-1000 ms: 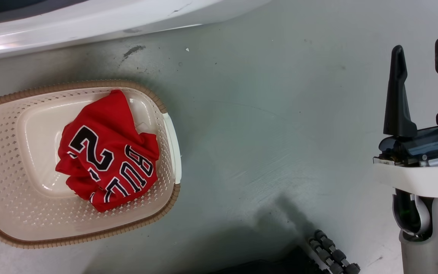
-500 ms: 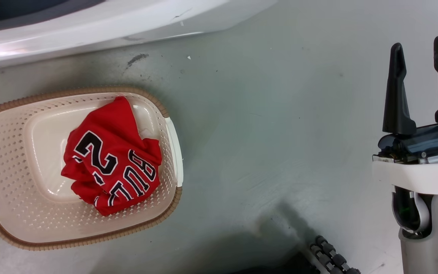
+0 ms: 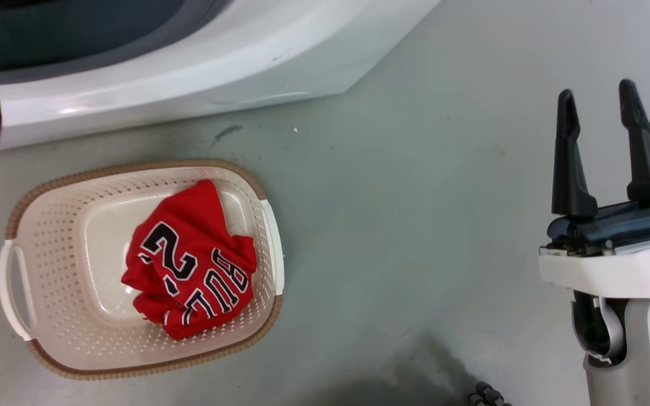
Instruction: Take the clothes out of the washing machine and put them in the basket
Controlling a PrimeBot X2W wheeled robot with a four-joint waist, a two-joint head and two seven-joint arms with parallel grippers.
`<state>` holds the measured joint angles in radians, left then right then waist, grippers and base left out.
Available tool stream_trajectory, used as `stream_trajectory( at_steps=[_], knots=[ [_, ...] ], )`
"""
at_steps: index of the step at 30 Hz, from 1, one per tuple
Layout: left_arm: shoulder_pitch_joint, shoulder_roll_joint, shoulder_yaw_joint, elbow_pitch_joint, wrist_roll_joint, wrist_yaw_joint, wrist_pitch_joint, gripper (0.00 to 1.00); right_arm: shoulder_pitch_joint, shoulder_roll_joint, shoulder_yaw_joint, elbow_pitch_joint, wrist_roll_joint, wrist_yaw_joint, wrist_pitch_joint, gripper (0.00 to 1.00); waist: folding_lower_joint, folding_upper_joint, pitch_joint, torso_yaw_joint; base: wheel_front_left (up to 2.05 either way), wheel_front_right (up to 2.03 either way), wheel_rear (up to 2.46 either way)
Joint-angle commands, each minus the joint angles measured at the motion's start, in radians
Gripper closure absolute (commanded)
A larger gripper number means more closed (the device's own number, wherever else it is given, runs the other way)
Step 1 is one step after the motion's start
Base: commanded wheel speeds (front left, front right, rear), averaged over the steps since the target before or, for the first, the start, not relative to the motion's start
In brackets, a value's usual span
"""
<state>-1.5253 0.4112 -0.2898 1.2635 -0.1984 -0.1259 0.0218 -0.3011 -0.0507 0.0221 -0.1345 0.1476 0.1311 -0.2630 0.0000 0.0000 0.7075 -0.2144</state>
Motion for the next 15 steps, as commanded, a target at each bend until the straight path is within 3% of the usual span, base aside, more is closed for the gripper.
stream_trajectory(
  at_steps=[1,15],
  knots=[
    [0.036,-0.013,0.0,0.002,-0.014,-0.001,-0.029,1.0,0.014,0.001,0.001,0.003,-0.005,-0.001,-0.003,0.0,0.0,0.0,-0.044,0.011,0.0,0.0,0.0],
    [0.371,-0.114,-0.081,-0.04,-0.145,-0.004,-0.23,1.0,0.12,0.001,0.014,0.043,-0.051,-0.001,-0.003,0.0,0.0,0.0,-0.265,0.073,0.0,0.0,0.0]
  ],
)
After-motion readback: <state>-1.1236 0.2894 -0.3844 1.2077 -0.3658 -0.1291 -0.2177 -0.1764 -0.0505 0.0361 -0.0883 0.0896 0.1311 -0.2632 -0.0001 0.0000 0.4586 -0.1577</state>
